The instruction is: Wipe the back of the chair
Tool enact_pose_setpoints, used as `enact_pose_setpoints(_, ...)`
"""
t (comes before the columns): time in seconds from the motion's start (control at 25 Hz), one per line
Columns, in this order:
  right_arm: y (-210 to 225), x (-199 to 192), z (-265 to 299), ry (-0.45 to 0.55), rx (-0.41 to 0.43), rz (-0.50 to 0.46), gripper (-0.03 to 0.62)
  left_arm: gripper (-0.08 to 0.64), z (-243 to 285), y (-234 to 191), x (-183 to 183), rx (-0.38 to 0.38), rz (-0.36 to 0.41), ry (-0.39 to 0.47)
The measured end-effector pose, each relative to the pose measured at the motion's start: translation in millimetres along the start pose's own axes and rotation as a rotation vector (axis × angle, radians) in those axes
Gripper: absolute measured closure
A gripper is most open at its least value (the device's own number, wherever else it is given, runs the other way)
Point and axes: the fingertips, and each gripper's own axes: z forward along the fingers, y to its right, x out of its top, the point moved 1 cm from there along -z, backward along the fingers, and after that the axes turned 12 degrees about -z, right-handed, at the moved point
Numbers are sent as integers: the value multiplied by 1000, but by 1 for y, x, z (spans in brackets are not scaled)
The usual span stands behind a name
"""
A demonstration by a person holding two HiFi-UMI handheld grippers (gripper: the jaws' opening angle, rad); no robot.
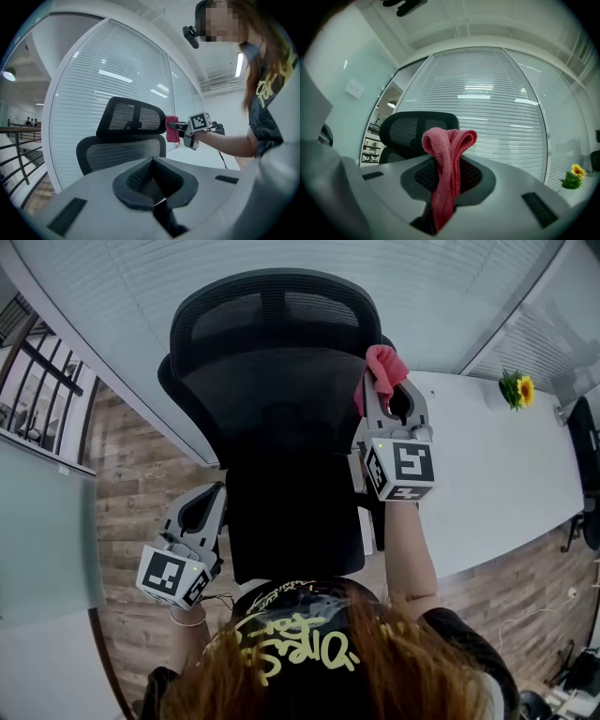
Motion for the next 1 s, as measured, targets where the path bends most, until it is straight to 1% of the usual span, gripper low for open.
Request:
enact_pose_setpoints(0.44,-11,3,15,-21,1,16,526,566,-3,-4,0,8,-5,6)
enact_pose_setpoints(1.0,-31,11,36,-28,-8,36,526,566,-14,-31,10,15,6,8)
